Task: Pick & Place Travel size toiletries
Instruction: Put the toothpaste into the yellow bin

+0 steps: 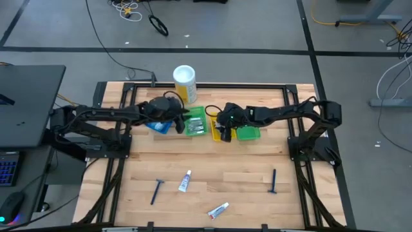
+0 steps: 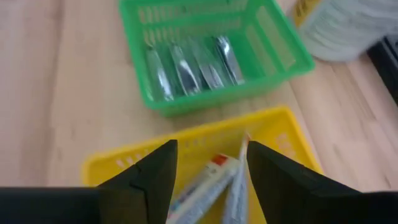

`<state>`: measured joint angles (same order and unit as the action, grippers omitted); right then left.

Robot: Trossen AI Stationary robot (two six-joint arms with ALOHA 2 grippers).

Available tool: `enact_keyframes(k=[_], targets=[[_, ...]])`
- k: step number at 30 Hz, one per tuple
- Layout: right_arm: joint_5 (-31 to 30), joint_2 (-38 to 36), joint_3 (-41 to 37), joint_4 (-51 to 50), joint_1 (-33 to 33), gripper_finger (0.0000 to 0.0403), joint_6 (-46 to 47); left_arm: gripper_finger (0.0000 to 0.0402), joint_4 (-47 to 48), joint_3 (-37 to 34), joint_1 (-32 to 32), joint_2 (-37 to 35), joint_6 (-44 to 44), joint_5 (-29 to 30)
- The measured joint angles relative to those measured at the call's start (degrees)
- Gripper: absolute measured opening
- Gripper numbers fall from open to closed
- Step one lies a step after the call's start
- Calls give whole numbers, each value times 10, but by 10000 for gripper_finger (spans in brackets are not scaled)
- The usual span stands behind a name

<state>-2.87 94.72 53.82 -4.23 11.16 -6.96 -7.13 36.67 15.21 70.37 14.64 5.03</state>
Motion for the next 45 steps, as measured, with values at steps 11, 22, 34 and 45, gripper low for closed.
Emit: enact_keyframes(k=[11, 22, 34, 45], targets=[[0, -2, 0, 104, -37, 204, 0, 153, -1, 0, -153, 0, 124, -6], [-26, -3, 0, 148, -41, 204, -46, 153, 92, 59, -334, 0, 255, 157], [-30, -3, 0, 222, -41, 204, -66, 153, 279, 158, -393, 167, 408, 131], [-30, -3, 0, 211, -40, 204, -75, 153, 285, 184, -392, 226, 440, 68]])
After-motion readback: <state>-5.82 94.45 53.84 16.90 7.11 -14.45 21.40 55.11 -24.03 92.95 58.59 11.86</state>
